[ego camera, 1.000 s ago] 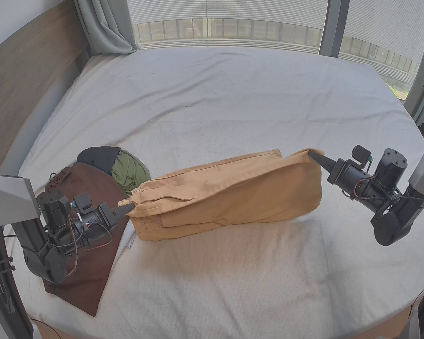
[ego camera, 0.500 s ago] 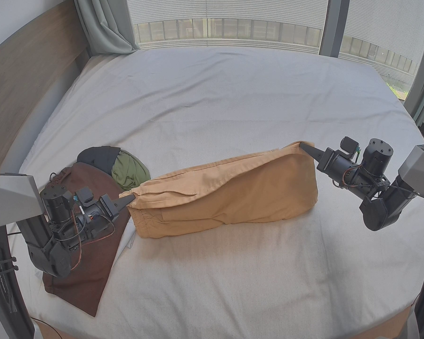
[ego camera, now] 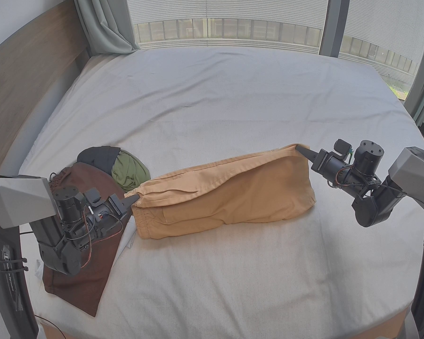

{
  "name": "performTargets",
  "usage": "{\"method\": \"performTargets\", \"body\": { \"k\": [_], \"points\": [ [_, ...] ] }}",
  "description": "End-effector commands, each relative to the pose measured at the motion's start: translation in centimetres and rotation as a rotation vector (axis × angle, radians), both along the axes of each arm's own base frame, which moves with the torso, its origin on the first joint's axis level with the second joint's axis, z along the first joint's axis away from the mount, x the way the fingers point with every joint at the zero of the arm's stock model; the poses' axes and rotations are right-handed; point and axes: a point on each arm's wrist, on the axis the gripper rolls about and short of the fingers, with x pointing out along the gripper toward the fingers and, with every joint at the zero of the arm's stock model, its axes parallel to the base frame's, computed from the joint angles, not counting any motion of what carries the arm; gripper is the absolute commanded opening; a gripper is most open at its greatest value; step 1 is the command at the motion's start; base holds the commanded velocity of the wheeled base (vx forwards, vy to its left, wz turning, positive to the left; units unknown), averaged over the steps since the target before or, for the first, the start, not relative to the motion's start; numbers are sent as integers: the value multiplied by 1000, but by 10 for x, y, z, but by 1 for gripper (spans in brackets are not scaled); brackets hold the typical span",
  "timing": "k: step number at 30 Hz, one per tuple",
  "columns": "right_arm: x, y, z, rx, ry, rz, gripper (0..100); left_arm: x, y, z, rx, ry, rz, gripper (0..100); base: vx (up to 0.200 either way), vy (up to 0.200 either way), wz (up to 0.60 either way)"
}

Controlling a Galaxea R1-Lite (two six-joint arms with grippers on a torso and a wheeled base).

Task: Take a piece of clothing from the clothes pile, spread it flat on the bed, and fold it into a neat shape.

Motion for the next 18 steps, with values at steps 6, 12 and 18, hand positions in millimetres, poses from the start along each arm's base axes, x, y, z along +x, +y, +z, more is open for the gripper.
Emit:
{"method": "performTargets", "body": {
  "k": [6,12,18],
  "points": [
    [22,3,-19,-6,39,1,0,10,0,-19,-3,29,7,0,0,0,0],
    [31,4,-26,-6,52,-2,0,14,-1,-17,-14,22,38,0,0,0,0],
    [34,4,-29,-6,50,0,0,16,-1,-20,-11,22,39,0,0,0,0]
  ]
}}
